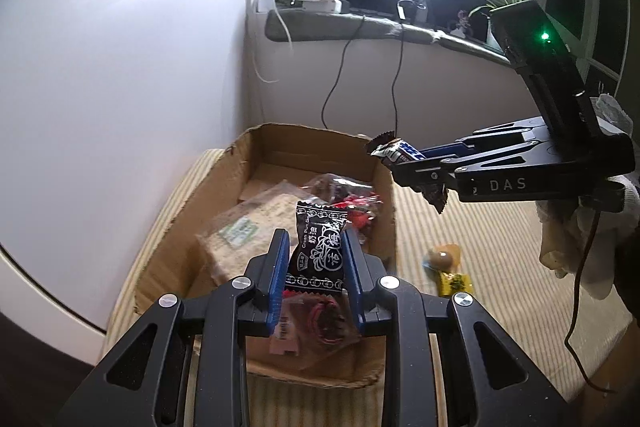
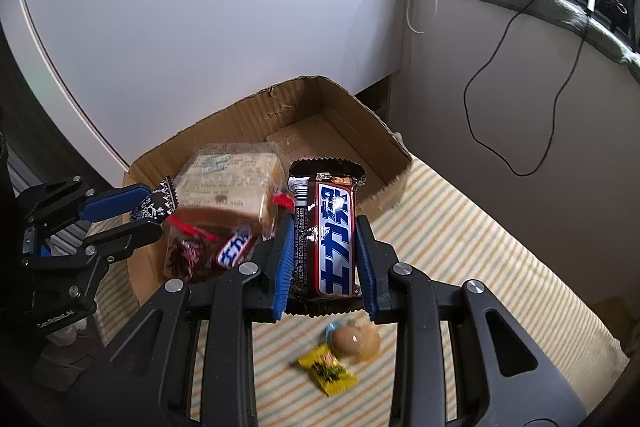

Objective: Organize snacks
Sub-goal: 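Carry the Snickers bar and black packet over the box and open both tools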

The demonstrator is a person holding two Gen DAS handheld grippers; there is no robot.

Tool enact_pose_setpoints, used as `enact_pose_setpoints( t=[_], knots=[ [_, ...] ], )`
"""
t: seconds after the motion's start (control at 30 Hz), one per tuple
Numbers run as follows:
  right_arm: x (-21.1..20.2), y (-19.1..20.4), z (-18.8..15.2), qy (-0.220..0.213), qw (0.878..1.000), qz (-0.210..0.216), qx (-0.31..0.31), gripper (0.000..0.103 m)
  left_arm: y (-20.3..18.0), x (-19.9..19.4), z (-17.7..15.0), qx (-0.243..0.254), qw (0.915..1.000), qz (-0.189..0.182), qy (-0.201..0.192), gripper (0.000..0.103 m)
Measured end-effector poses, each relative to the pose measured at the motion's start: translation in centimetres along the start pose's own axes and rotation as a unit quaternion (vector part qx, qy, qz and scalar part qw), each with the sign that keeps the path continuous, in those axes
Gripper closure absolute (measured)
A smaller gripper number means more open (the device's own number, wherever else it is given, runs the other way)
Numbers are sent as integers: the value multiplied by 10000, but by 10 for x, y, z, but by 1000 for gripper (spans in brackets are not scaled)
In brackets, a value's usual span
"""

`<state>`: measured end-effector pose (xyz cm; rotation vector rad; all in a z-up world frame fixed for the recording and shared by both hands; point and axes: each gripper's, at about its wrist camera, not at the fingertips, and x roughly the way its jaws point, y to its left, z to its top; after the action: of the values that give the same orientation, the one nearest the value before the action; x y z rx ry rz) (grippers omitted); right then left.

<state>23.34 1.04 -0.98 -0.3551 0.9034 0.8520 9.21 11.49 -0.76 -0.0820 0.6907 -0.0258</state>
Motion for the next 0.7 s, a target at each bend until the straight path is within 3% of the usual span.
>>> enact_pose_setpoints(
  t=[0.7],
  knots=[
    [43,10,22,212,9997,80,-74,73,23,13,2,-138,9998,142,73,78]
  ],
)
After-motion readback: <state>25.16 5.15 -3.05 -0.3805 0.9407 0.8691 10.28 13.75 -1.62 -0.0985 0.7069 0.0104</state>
